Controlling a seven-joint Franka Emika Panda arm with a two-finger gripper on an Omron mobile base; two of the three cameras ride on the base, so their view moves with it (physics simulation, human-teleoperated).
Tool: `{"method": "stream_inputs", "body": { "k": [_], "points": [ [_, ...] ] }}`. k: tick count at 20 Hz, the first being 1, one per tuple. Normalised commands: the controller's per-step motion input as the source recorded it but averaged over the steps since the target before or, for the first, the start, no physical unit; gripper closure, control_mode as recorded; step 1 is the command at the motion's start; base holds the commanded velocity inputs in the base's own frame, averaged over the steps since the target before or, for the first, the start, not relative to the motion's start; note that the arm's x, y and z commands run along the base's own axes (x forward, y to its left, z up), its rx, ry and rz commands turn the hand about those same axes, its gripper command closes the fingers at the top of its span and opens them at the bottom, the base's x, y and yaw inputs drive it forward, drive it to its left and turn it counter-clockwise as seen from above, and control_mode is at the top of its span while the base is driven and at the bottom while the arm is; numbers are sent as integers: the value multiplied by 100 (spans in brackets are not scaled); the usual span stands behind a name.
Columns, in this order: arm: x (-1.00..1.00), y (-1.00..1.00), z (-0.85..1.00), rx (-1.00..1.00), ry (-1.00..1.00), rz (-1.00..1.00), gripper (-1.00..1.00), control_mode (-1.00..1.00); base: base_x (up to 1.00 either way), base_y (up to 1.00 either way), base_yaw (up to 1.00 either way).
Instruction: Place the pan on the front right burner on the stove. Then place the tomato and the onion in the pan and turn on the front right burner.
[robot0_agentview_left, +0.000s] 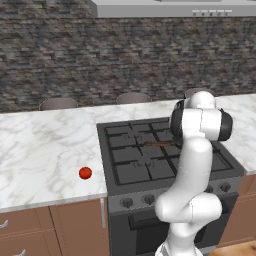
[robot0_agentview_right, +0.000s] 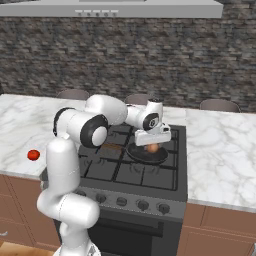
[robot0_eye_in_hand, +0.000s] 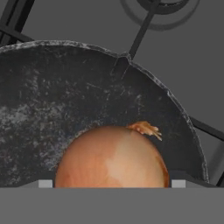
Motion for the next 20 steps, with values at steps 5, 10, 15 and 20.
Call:
{"method": "stream_inputs", "body": {
  "k": [5,10,15,20],
  "points": [
    [-9,0,-5,0,0,0,-100,-100,0,0,0],
    [-19,0,0,0,0,0,-100,-100,0,0,0],
    [-35,0,11,0,0,0,-100,-100,0,0,0],
    [-19,0,21,0,0,0,-100,-100,0,0,0]
  ]
}}
